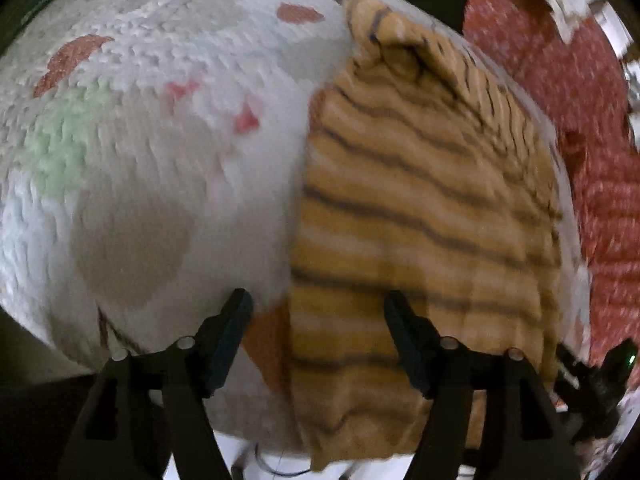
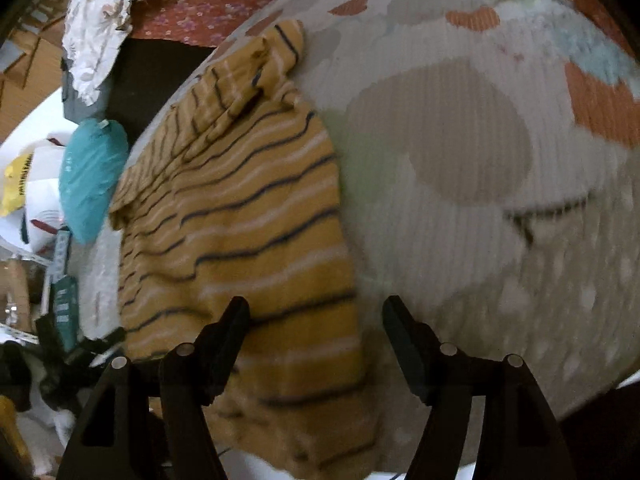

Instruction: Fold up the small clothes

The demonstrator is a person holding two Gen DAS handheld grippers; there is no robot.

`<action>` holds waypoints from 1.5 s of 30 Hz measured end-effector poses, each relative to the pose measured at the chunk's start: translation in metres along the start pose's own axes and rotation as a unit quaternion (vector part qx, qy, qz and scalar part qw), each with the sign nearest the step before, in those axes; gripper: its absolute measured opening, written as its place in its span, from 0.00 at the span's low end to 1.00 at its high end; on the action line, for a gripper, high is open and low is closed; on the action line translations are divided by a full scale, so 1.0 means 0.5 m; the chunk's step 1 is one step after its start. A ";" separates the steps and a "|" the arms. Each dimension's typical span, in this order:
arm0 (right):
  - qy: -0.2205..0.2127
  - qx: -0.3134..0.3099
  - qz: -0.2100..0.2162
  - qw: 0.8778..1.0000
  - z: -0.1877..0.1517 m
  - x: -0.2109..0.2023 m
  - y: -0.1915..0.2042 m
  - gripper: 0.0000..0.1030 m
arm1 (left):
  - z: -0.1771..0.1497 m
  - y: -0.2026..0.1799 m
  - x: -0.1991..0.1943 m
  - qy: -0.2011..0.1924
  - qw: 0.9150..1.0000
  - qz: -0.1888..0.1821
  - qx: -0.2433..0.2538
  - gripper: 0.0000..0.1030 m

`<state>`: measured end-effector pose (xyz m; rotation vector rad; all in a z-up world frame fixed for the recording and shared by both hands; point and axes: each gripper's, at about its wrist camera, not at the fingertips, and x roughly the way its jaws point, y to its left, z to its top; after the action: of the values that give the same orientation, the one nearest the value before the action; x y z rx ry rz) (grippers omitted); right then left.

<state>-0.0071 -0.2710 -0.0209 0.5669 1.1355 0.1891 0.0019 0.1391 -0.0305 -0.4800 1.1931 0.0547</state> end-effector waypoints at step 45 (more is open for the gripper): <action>0.048 0.034 0.053 0.997 -0.095 0.009 -0.003 0.70 | -0.084 0.042 0.013 0.046 0.998 -0.036 -0.015 0.86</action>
<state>-0.0481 -0.2548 -0.0398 0.6847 1.2104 0.2718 -0.0389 0.1404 -0.0550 -0.5568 1.2655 -0.0114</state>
